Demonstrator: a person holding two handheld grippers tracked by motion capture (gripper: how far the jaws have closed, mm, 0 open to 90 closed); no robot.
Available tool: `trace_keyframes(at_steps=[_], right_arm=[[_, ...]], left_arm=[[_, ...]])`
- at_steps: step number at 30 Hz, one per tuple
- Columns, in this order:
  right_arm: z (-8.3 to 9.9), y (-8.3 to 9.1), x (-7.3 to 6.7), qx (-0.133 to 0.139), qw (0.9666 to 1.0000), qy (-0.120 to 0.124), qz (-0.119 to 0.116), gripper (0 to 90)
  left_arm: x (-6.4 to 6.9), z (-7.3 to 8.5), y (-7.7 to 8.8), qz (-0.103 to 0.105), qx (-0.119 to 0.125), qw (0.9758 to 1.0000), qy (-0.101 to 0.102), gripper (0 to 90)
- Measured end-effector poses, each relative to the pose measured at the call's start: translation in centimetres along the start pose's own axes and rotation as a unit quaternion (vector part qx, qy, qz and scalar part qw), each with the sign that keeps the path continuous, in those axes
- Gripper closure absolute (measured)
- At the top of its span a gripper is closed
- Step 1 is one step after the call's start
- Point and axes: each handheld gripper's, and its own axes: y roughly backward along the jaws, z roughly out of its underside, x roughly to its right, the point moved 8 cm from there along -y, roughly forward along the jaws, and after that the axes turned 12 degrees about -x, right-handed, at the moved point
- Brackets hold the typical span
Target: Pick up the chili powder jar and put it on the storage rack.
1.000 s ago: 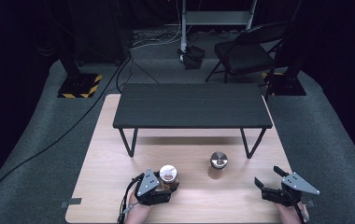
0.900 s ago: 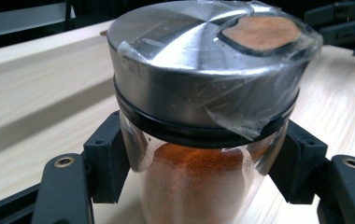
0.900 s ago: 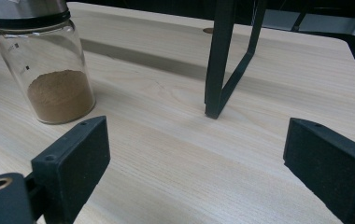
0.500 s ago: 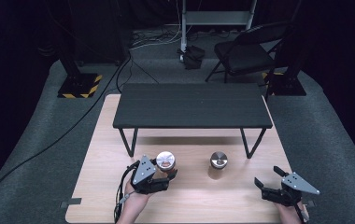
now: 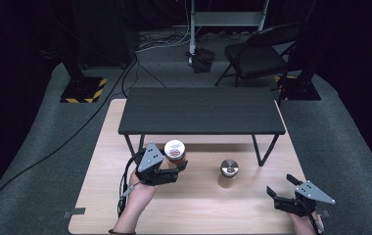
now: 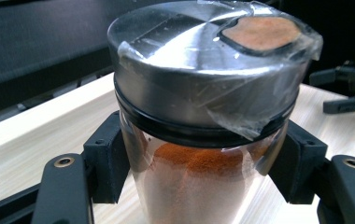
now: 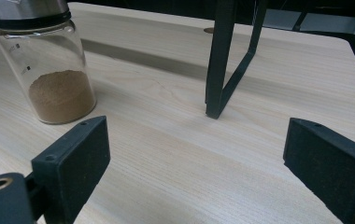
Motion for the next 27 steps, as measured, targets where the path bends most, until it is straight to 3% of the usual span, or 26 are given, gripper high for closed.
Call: trace_keyframes(at_steps=[15,24,27], right_arm=[[0.0,0.0,0.1,0.000,1.0000,-0.001,-0.003,6.5],[0.0,0.0,0.0,0.001,1.0000,0.001,-0.002,6.5],[0.0,0.0,0.0,0.000,1.0000,0.001,-0.002,6.5]], left_arm=[[-0.4,-5.5,1.8,-0.013,0.031,0.9993,-0.018,31.3],[-1.0,-7.9,2.1,-0.020,0.033,0.9990,-0.020,31.3],[-1.4,-8.9,1.8,-0.031,0.026,0.9990,-0.021,31.3]])
